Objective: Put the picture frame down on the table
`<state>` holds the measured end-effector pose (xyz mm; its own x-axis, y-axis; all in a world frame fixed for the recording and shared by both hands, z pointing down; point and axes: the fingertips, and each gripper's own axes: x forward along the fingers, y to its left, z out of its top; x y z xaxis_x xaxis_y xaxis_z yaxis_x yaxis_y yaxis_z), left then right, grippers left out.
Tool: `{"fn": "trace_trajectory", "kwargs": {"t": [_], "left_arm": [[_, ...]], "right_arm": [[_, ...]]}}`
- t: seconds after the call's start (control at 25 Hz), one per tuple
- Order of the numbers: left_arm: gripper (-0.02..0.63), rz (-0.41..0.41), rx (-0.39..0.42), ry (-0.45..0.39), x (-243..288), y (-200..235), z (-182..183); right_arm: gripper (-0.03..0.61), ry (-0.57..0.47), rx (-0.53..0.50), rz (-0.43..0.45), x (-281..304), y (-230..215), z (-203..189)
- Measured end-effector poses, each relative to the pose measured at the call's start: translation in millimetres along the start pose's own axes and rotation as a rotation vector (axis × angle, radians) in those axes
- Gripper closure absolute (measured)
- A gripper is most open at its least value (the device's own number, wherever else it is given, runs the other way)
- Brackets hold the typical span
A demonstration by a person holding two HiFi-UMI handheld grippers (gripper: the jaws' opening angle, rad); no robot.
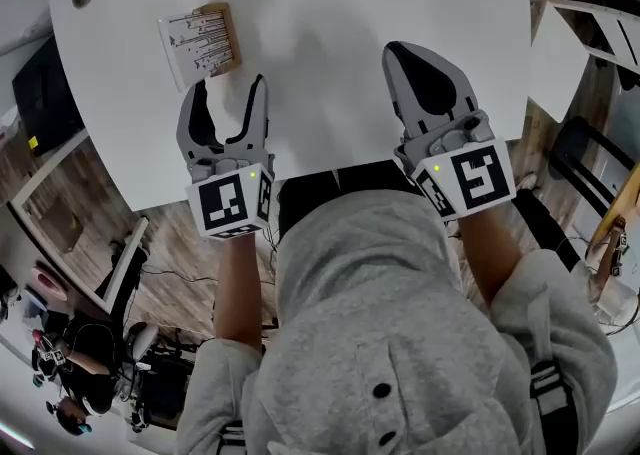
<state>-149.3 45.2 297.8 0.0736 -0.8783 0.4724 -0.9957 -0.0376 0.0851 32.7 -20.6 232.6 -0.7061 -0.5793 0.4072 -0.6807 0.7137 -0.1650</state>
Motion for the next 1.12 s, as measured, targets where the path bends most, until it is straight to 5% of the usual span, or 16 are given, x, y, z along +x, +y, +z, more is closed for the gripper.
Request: {"fn": "trace_trajectory", "kwargs": {"t": [0.48, 0.76, 1.12], "left_arm": [[0.305, -0.019, 0.023, -0.078, -100.7, -12.6, 32.3], [0.534, 0.031, 0.067, -0.173, -157.8, -16.8, 55.1], [0.592, 0.0, 0.099, -0.268, -209.0, -38.6, 72.5]], "right_arm": [[0.552, -0.075, -0.004, -0.086, -72.6, 26.6, 30.8], [0.552, -0.153, -0.029, -0.122, -121.4, 60.0, 42.3], [0.552, -0.251, -0.087, -0.171, -179.9, 92.0, 55.8]]}}
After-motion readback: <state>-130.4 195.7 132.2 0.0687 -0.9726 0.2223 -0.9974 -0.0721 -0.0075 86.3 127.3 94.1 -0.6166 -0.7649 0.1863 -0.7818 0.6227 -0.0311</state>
